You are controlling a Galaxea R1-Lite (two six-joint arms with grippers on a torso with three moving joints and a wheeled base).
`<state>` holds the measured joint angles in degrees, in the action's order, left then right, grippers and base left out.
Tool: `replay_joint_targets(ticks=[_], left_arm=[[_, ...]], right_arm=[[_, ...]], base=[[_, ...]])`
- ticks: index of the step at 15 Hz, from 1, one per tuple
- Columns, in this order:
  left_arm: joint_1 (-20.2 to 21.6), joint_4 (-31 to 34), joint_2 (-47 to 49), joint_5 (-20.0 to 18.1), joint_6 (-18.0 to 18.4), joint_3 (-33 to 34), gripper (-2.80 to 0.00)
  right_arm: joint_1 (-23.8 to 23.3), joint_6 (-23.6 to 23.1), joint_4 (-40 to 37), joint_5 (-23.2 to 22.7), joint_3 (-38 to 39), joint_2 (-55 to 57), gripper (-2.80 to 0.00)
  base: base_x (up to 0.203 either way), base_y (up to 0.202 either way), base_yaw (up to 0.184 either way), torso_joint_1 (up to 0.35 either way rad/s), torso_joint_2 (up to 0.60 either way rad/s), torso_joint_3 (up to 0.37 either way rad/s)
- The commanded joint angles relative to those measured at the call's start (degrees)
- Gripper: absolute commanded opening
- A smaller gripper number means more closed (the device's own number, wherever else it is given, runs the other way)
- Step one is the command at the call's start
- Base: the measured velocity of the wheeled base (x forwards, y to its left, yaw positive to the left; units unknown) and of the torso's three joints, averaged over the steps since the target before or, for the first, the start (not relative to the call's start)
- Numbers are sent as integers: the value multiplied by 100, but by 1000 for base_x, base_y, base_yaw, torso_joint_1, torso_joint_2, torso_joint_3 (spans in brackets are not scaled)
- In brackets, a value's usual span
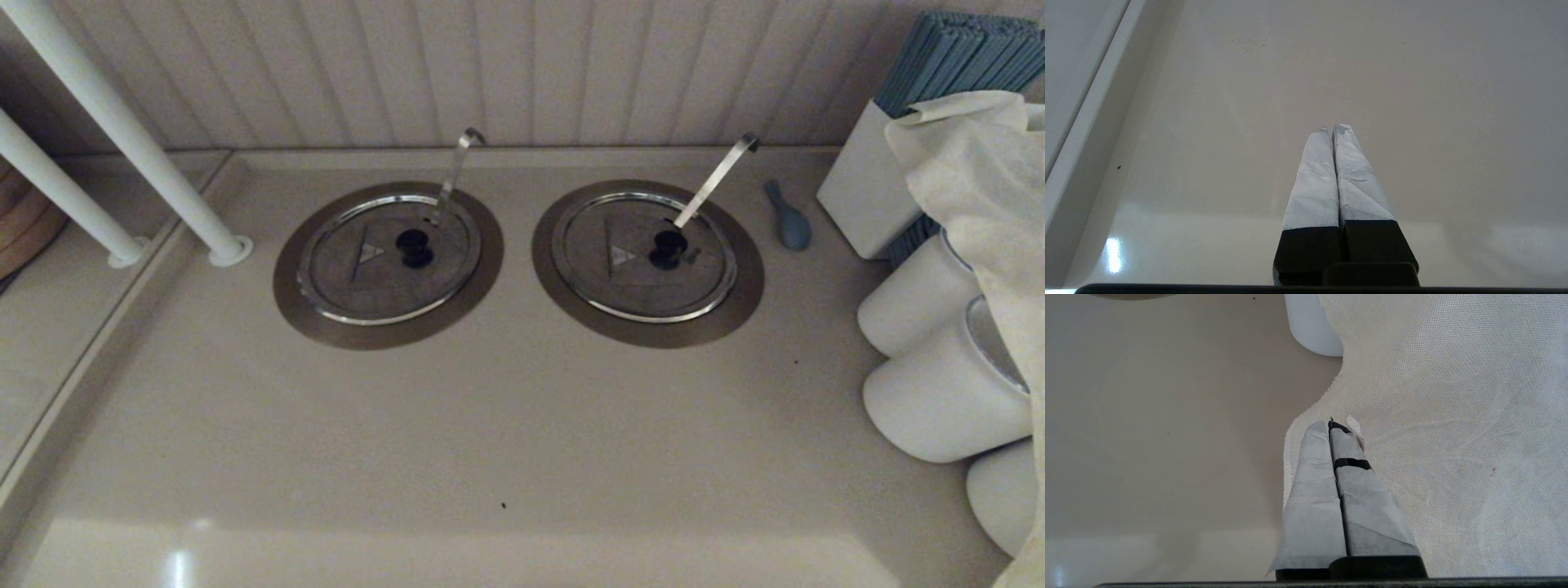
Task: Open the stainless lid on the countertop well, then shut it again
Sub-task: Open the lid
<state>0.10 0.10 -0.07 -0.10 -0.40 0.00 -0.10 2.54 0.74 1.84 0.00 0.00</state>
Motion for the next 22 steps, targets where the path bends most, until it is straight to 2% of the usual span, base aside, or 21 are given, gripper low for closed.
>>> replay_joint_targets(ticks=[1, 18, 20, 22], left_arm=[[-1, -1, 7, -8, -13, 0, -280], [-1, -13, -1, 1, 2, -9, -280], [0, -89, 0, -40, 33, -283, -280], [2, 110, 24, -149, 46, -723, -280]], right_arm=[[1, 2, 5, 0, 0, 9, -280], [1, 1, 5, 0, 0, 9, -280], [1, 1, 5, 0, 0, 9, -280], [1, 1, 5, 0, 0, 9, -280]], base=[[0, 0, 0, 0, 0, 0], [0, 0, 0, 0, 0, 0], [0, 0, 0, 0, 0, 0], [0, 0, 0, 0, 0, 0]])
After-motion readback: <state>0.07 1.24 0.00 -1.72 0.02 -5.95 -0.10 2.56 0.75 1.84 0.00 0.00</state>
